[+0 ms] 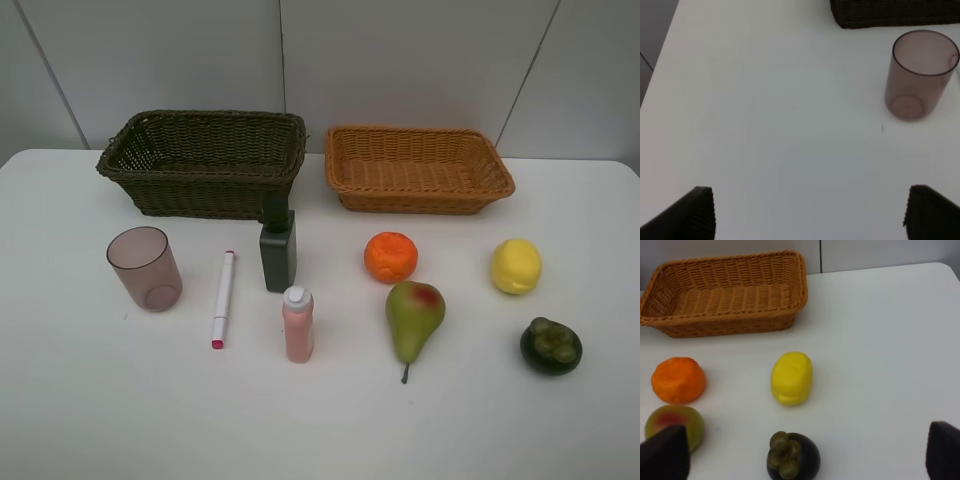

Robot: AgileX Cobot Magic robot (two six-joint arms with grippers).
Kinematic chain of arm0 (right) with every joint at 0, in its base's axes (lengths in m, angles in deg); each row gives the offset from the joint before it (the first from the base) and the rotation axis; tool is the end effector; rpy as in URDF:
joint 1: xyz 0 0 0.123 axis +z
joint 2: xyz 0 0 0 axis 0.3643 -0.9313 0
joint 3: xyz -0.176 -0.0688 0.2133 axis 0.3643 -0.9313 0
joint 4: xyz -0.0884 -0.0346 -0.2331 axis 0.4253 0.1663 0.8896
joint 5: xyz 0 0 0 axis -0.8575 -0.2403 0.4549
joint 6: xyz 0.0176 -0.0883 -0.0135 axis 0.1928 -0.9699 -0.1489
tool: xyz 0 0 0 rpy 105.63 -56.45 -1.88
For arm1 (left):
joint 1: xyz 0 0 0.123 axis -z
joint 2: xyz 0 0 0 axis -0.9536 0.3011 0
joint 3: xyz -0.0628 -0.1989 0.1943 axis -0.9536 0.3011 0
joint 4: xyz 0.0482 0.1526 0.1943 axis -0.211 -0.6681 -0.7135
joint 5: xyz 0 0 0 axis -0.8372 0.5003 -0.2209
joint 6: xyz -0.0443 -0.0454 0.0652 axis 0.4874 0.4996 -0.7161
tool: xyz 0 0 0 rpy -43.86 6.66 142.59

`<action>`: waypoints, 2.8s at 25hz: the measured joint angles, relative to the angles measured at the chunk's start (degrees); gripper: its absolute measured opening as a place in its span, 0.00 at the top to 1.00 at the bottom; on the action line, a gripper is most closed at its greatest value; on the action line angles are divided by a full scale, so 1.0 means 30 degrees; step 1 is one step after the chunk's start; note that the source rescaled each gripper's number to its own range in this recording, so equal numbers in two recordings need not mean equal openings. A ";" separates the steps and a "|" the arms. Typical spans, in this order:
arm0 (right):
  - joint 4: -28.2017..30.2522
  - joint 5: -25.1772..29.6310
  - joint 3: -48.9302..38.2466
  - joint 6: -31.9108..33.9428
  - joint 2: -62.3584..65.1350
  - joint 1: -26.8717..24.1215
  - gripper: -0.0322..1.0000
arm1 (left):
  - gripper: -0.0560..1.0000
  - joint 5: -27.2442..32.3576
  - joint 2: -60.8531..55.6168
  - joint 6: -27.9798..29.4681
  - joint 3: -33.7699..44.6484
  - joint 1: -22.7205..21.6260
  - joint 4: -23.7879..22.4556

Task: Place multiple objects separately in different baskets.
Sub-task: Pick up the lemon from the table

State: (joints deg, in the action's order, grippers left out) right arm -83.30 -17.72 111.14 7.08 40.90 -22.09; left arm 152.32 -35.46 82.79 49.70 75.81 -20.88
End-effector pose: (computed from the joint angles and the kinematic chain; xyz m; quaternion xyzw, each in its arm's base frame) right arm -0.0070 -0.0021 0.2831 0.0200 0.8440 -0.0086 0.5360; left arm -0.0053 0.0039 0.2567 0.0115 0.8879 0.0016 0.4598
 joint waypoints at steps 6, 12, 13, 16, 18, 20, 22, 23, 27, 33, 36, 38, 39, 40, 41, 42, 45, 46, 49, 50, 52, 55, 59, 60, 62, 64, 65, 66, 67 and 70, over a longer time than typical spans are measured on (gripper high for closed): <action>0.0019 0.0000 0.0000 0.0000 0.0000 0.0000 0.00 | 0.00 0.0000 0.0000 0.0000 0.0000 0.0000 0.0000; 0.0019 0.0000 0.0000 0.0000 0.0000 0.0000 0.00 | 0.00 0.0000 0.0000 0.0000 0.0000 0.0000 0.0000; 0.0019 0.0000 0.0000 0.0000 0.0000 0.0000 0.00 | 0.00 0.0000 0.0000 0.0000 0.0000 0.0000 0.0000; 0.0019 0.0000 0.0000 0.0000 0.0000 0.0000 0.00 | 0.00 0.0000 0.0000 0.0000 0.0000 0.0000 0.0000; 0.0019 0.0000 0.0000 0.0000 0.0000 0.0000 0.00 | 0.00 0.0000 0.0000 0.0000 0.0000 0.0000 0.0000; 0.0019 0.0000 0.0000 0.0000 0.0000 0.0000 0.00 | 0.00 0.0000 0.0000 0.0000 0.0000 0.0000 0.0000; 0.0019 0.0000 0.0000 0.0000 0.0000 0.0000 0.00 | 0.00 0.0000 0.0000 0.0000 0.0000 0.0000 0.0000; 0.0019 0.0000 0.0000 0.0000 0.0000 0.0000 0.00 | 0.00 0.0000 0.0000 0.0000 0.0000 0.0000 0.0000; 0.0019 0.0000 0.0000 0.0000 0.0000 0.0000 0.00 | 0.00 0.0000 0.0000 0.0000 0.0000 0.0000 0.0000; 0.0003 0.0000 0.0000 0.0000 0.0000 0.0038 0.00 | 0.00 0.0000 0.0000 0.0000 0.0000 0.0000 0.0000; 0.0003 0.0000 0.0000 0.0000 0.0000 0.0060 0.00 | 0.00 0.0000 0.0000 0.0000 0.0000 0.0000 0.0000; 0.0003 0.0000 0.0000 0.0000 0.0000 0.0060 0.00 | 0.00 0.0000 0.0000 0.0000 0.0000 0.0000 0.0000; 0.0003 0.0000 0.0000 0.0000 0.0000 0.0060 0.00 | 0.00 0.0000 0.0000 0.0000 0.0000 0.0000 0.0000; 0.0003 0.0000 0.0000 0.0000 0.0000 0.0060 0.00 | 0.00 0.0000 0.0000 0.0000 0.0000 0.0000 0.0000; 0.0003 0.0000 0.0000 0.0000 0.0000 0.0060 0.00 | 0.00 0.0000 0.0000 0.0000 0.0000 0.0000 0.0000; 0.0003 0.0000 0.0000 0.0000 0.0000 0.0060 0.00 | 0.00 0.0000 0.0000 0.0000 0.0000 0.0000 0.0000; 0.0003 0.0000 0.0000 0.0000 0.0000 0.0060 0.00 | 0.00 0.0000 0.0000 0.0000 0.0000 0.0000 0.0000; 0.0003 0.0000 0.0000 0.0000 0.0000 0.0060 0.00 | 0.00 0.0000 0.0000 0.0000 0.0000 0.0000 0.0000; 0.0003 0.0000 0.0000 0.0000 0.0000 0.0060 0.00 | 0.00 0.0000 0.0000 0.0000 0.0000 0.0000 0.0000; 0.0003 0.0000 0.0000 0.0000 0.0000 0.0060 0.00 | 0.00 0.0000 0.0000 0.0000 0.0000 0.0000 0.0000; 0.0003 0.0000 0.0000 0.0000 0.0000 0.0060 0.00 | 0.00 0.0000 0.0000 0.0000 0.0000 0.0000 0.0000; 0.0003 0.0000 0.0000 0.0000 0.0000 0.0060 0.00 | 0.00 0.0000 0.0000 0.0000 0.0000 0.0000 0.0000; 0.0003 -0.0132 0.0069 0.0000 0.0000 0.0060 0.00 | 0.00 0.0000 0.0000 0.0000 0.0000 0.0000 0.0000; 0.0003 -0.0221 0.0238 0.0000 0.0000 0.0060 0.00 | 0.00 0.0000 0.0000 0.0000 0.0000 0.0000 0.0000; 0.0003 -0.0494 0.0745 0.0023 -0.0043 0.0060 0.00 | 0.00 0.0000 0.0000 0.0000 0.0000 0.0000 0.0000; 0.0023 -0.0602 0.1510 0.0022 -0.0657 0.0060 0.00 | 0.00 0.0000 0.0000 0.0000 0.0000 0.0000 0.0000; 0.0039 -0.0693 0.1885 0.0026 -0.1260 0.0060 0.00 | 0.00 0.0000 0.0000 0.0000 0.0000 0.0000 0.0000; 0.0039 -0.0757 0.2183 0.0026 -0.1861 0.0060 0.00 | 0.00 0.0000 0.0000 0.0000 0.0000 0.0000 0.0000; 0.0039 -0.0785 0.2531 0.0046 -0.2652 0.0060 0.00 | 0.00 0.0000 0.0000 0.0000 0.0000 0.0000 0.0000; 0.0039 -0.1141 0.3529 0.0072 -0.5204 0.0060 0.00 | 0.00 0.0000 0.0000 0.0000 0.0000 0.0000 0.0000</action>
State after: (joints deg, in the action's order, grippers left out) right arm -83.19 -21.14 121.72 7.30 25.28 -21.90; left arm 152.32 -35.46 82.79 49.70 75.81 -20.88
